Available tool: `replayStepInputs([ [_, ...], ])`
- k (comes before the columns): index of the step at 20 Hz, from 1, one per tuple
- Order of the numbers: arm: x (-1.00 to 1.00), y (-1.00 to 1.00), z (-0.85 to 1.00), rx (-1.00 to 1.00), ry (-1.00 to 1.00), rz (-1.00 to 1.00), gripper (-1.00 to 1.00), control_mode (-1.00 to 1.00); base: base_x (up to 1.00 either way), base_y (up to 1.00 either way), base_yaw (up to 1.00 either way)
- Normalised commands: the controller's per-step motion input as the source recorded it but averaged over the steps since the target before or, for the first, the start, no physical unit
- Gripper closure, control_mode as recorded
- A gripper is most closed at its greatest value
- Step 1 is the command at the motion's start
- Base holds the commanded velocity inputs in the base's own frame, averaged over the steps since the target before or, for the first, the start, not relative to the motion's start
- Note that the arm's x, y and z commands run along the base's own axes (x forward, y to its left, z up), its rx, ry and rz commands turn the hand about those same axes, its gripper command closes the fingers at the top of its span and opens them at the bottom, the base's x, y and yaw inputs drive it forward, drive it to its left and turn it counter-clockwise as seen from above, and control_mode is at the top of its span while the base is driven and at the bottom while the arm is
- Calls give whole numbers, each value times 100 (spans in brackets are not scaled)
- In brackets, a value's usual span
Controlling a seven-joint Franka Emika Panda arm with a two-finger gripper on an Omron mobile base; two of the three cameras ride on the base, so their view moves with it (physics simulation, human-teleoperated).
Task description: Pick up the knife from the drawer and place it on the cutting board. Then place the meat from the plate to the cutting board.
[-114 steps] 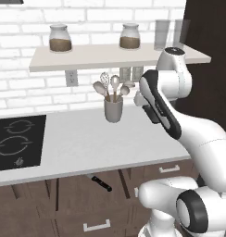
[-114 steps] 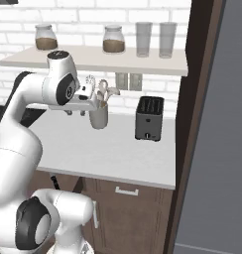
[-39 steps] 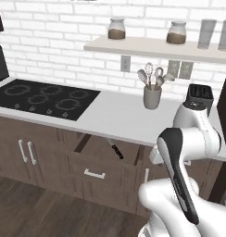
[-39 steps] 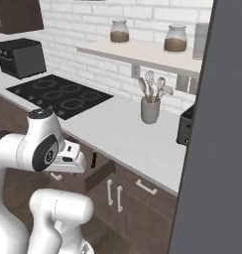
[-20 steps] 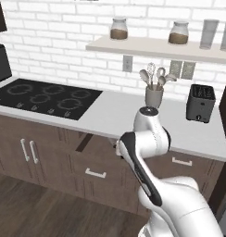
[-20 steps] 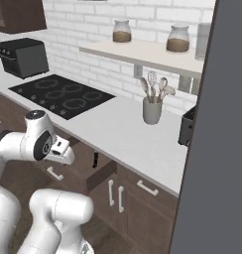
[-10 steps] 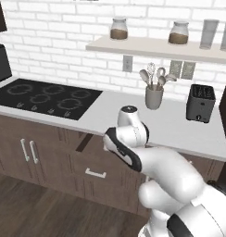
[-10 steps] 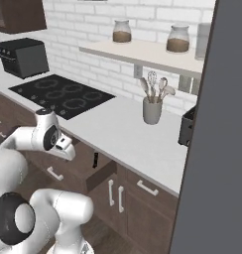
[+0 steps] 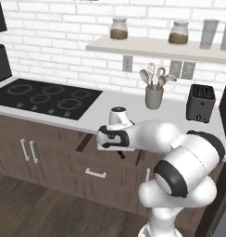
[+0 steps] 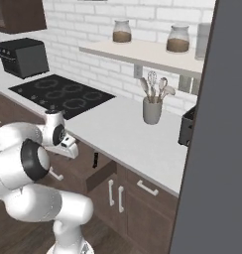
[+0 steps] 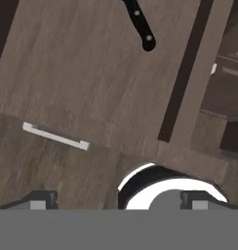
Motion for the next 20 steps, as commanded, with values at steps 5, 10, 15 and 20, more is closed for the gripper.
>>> replayStepInputs([
  [5, 42, 10, -51, 0, 0, 0, -100, -100, 0, 0, 0],
  [10, 48, 1, -40, 0, 0, -1, -100, -100, 0, 0, 0],
  [15, 40, 9, -46, 0, 0, -3, -100, -100, 0, 0, 0],
  [20, -26, 52, -74, 0, 14, -7, -100, -100, 0, 0, 0],
])
